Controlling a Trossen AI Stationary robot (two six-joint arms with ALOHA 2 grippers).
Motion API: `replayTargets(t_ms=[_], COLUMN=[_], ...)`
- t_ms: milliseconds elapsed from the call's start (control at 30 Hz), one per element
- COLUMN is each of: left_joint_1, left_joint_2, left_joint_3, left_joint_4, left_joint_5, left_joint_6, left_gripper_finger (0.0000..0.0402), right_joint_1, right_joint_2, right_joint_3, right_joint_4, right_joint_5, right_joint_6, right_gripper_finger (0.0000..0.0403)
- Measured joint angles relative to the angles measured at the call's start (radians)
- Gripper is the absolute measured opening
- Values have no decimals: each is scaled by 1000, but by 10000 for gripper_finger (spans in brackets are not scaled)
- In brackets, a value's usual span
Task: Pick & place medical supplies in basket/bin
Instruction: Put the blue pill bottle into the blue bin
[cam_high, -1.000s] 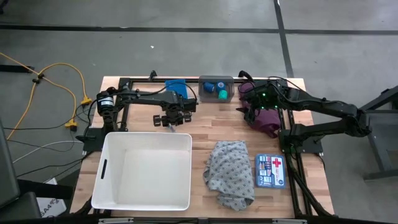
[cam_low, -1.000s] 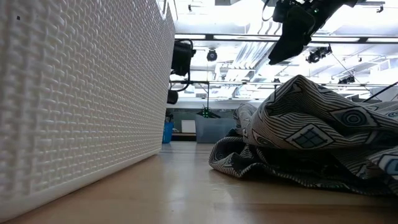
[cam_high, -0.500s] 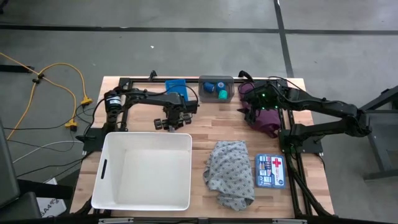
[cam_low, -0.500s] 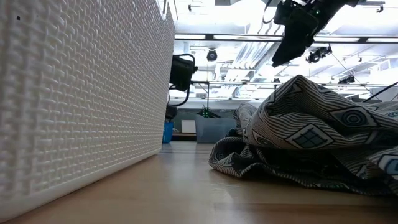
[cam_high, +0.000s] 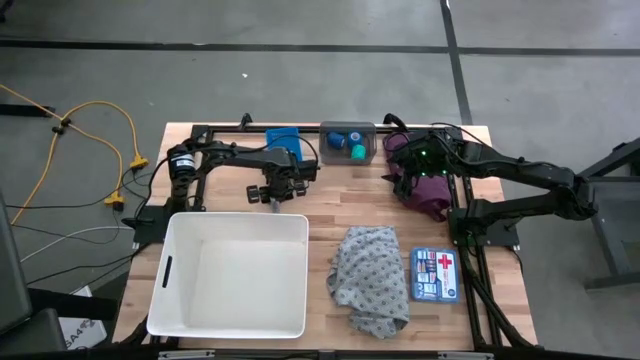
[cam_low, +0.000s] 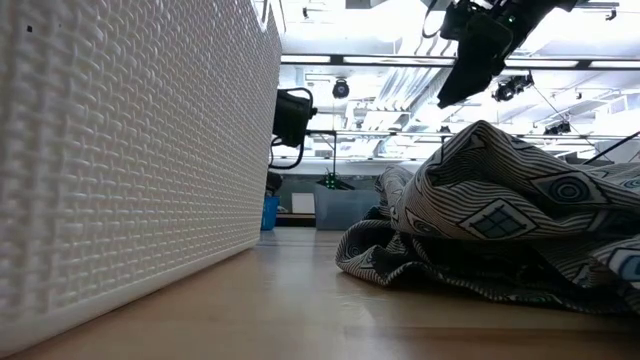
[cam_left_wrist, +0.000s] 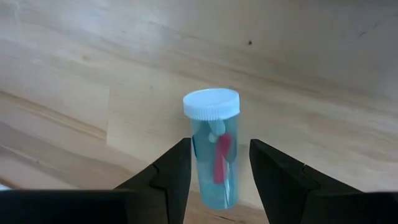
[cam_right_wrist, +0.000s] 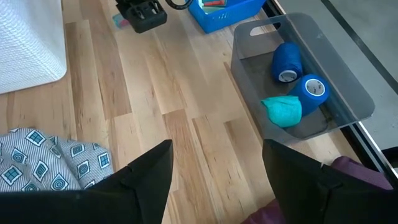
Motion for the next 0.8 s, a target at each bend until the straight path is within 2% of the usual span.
replayTargets(t_ms=[800], left_joint_1=[0], left_joint_2=[3], left_joint_3=[-12], left_joint_4=[4], left_joint_5=[-33], left_joint_6=[12], left_gripper_finger=[154], right_joint_1=[0], right_joint_2=[0], right_joint_3=[0], right_joint_4=[0], right_joint_5=[0], right_joint_6=[0], right_gripper_finger=[236])
